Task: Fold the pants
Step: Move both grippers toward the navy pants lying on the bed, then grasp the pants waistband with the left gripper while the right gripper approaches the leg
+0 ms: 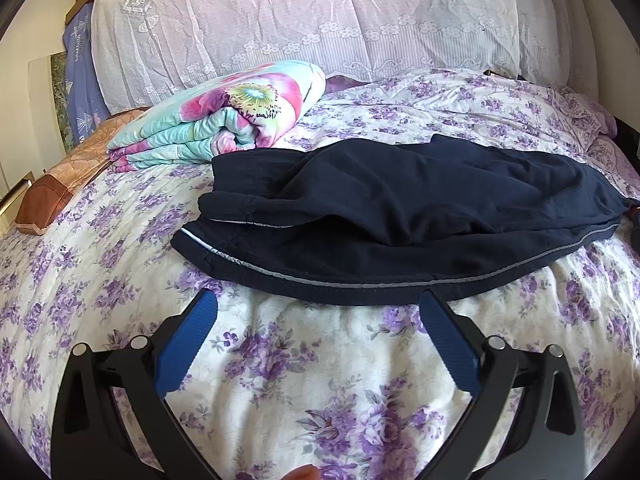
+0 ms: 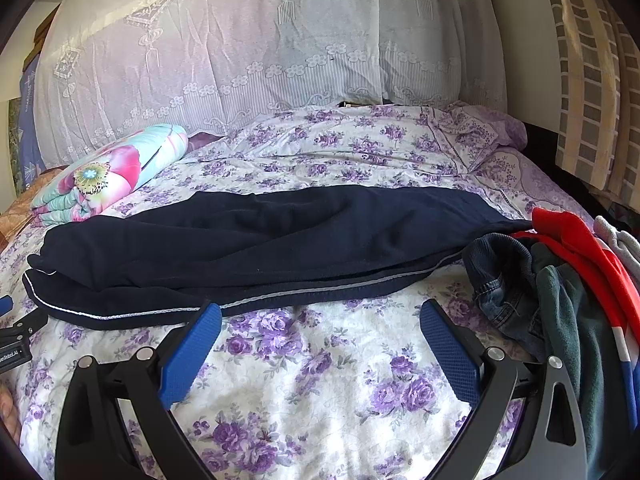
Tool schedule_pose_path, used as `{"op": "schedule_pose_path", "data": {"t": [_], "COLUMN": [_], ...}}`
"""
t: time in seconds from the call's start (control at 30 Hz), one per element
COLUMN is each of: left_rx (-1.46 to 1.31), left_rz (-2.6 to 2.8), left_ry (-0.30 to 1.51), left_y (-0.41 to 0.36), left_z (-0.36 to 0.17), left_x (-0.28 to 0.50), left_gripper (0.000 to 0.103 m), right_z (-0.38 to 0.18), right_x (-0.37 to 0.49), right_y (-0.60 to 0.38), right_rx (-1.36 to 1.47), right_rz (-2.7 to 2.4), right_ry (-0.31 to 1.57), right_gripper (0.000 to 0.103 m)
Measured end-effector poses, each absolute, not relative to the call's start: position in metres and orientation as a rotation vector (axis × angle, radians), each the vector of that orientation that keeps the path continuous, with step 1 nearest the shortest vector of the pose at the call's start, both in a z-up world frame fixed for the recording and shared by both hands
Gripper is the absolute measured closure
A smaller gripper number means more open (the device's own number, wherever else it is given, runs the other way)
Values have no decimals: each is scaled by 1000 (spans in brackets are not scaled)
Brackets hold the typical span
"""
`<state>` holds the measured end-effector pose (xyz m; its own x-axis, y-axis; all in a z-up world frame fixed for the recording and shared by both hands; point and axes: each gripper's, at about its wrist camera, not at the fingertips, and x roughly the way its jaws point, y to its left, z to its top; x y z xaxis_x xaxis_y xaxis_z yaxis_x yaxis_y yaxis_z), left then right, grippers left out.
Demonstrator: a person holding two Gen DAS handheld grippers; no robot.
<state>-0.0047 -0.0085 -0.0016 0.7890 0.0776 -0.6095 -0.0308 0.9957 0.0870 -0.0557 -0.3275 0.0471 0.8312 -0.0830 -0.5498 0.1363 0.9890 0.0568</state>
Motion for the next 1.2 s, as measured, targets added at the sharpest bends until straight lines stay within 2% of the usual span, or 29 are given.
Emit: {"op": "schedule_pose_path", "data": {"t": [0.23,0.43,0.57,0.77,0.9,0.93,1.03,1.07,1.2], "left_rx": [55,-237,-467,-542,-678,-682,-679,-706,-785], "left_rz": [18,-171,-206,-151,-145,-153,-137,-155,-216], "left_ry": [683,902,892,932,887,869,857,857,846], "left_y": [-6,31,63,73,91,93,101,105,116], "left_z": [-4,-28,-32,-36,-33,-31,-33,-34,-36], "left_x": [-3,24,27,56,67,64,58,58,52], "left_gripper": [5,5,5,4,5,6,33,40,42], "right_z": [46,42,41,39,37,36,31,29,21], "right_x": [-55,-51,-51,-48,-48,-48,-46,-46,-45], "right_y": [-327,-332,-340,-354,-363,-367,-379,-384,-398], "right_rx": [80,128,170,267,326,352,433,468,558], "right_rz": [-119,-113,-98,-66,-64,-64,-57,-54,-43], "right_ry": [588,622,613,649,641,642,656,662,671], "right_gripper": [3,3,3,3,3,3,3,3,3]}}
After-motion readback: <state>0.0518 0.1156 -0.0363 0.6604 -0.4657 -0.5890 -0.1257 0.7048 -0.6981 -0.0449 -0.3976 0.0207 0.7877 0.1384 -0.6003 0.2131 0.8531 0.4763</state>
